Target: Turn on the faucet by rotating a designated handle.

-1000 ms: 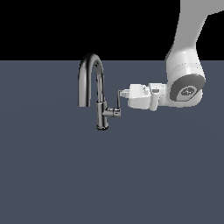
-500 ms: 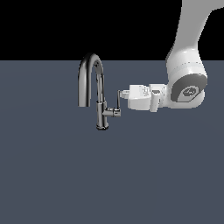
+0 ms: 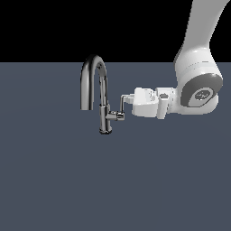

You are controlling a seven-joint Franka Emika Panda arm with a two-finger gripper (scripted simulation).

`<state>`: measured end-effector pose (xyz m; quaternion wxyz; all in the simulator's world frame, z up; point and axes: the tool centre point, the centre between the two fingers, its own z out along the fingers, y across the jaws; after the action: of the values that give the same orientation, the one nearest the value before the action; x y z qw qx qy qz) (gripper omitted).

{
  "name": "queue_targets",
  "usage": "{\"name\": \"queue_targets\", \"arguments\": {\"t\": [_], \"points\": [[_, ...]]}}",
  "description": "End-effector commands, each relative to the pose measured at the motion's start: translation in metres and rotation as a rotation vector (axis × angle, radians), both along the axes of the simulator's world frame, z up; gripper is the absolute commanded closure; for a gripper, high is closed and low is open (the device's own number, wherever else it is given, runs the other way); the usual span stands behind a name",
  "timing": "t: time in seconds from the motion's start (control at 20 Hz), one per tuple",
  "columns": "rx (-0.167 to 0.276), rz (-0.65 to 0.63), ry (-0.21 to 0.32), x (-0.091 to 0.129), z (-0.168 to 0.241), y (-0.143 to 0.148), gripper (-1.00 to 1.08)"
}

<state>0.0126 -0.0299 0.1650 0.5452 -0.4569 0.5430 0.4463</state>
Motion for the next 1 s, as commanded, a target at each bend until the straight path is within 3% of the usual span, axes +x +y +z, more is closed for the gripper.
{"name": "queue_targets", "arguments": {"t": [0.0, 0.15, 0.25, 0.95], "points": [[0.008, 0.012, 0.002, -0.011, 0.002, 0.006, 1.08], [0.008, 0.012, 0.002, -0.02, 0.003, 0.008, 1.08], [-0.001, -0.004, -0.001, -0.015, 0.002, 0.0, 1.08], [0.007, 0.011, 0.002, -0.068, -0.035, 0.016, 1.08]]}}
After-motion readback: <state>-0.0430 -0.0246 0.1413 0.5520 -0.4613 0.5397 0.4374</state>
